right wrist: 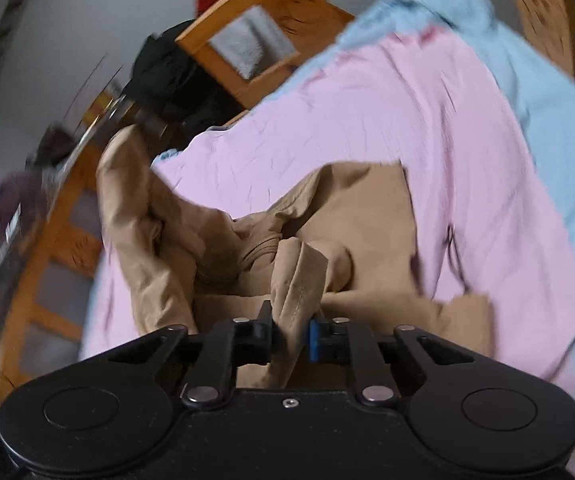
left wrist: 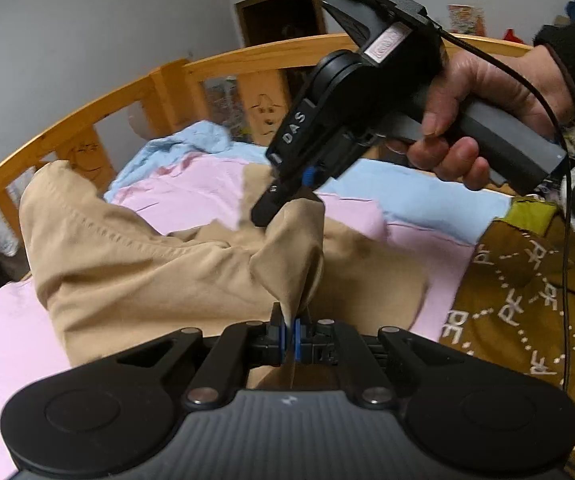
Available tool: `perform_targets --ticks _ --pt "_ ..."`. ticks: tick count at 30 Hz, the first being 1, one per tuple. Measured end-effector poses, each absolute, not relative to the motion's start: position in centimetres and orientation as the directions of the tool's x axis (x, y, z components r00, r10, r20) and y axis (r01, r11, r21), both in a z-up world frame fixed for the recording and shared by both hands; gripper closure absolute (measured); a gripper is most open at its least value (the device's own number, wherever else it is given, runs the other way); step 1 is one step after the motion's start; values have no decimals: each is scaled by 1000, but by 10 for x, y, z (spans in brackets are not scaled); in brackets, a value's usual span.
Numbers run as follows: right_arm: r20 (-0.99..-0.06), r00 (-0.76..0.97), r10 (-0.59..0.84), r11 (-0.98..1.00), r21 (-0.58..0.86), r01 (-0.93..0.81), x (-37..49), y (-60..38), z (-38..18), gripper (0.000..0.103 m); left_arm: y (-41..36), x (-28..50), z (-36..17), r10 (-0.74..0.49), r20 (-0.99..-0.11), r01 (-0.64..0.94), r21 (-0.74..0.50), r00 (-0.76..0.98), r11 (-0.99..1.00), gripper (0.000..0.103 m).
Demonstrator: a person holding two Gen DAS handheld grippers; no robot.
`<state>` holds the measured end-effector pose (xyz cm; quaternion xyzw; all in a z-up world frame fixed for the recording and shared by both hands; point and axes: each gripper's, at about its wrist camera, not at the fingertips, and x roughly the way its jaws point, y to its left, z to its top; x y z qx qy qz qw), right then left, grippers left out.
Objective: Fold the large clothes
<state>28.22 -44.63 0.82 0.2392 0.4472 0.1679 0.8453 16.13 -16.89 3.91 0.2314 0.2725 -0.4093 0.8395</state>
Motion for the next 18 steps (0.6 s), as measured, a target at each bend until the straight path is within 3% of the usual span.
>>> perform_targets --ticks 14,18 --pt "-760 577 298 954 262 -147 258 -464 -15 94 -223 146 -2 -594 -693 889 154 408 431 100" --pt "-784 563 260 965 191 -180 258 -463 -26 94 -230 154 -13 -579 -731 896 98 360 433 95"
